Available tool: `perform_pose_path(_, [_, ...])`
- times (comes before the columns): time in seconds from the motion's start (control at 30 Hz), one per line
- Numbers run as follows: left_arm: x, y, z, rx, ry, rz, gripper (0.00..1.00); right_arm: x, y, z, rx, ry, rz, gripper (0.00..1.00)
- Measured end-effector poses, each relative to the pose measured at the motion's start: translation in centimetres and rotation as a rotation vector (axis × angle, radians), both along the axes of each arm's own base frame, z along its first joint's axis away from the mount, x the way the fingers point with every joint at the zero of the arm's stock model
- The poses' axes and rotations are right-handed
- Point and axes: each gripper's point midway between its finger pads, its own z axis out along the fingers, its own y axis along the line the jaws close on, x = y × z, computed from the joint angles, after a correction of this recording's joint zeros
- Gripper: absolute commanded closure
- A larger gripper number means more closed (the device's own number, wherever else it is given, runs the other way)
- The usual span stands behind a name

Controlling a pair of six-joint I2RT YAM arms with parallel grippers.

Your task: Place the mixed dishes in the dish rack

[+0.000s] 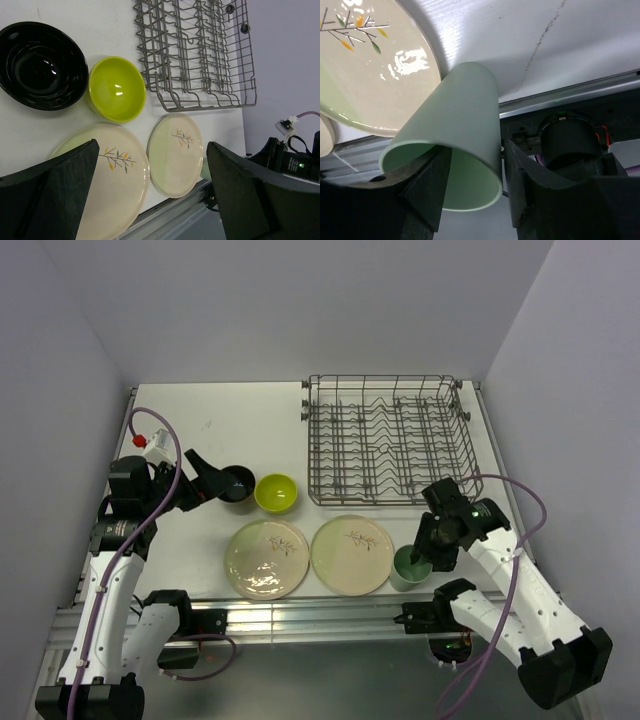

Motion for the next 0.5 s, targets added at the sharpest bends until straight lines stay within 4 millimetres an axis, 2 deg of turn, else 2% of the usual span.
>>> perform_pose_path(0.13, [-0.1,-0.1,0.0,-0.004,0.002,-0.008,0.03,0.0,0.4,-0.2,-0.003,0.018,0.016,0.70])
perform_pose_path(0.17, [-0.1,-0.1,0.0,-0.005,0.003,-0.010,0.03,0.0,0.5,-0.2,-0.005,0.019,0.021,0.88])
perform_pose_path(0.23, [-0.2,-0.2,0.0,-0.004,0.004,-0.013,0.03,-0.5,0.0,-0.3,-0.036,0.034,0.030,0.97])
perform_pose_path(0.4, [-0.3,-0.2,-0.1,0.000,0.002,-0.021,0.04,-0.4,-0.2,-0.1,-0.060,0.019,0.022,1.00])
perform_pose_path(0.5, [-0.4,-0.4,0.0,-0.004,0.000,-0.033,0.04,0.2,-0.6,1.1,-0.080,-0.017,0.014,1.00])
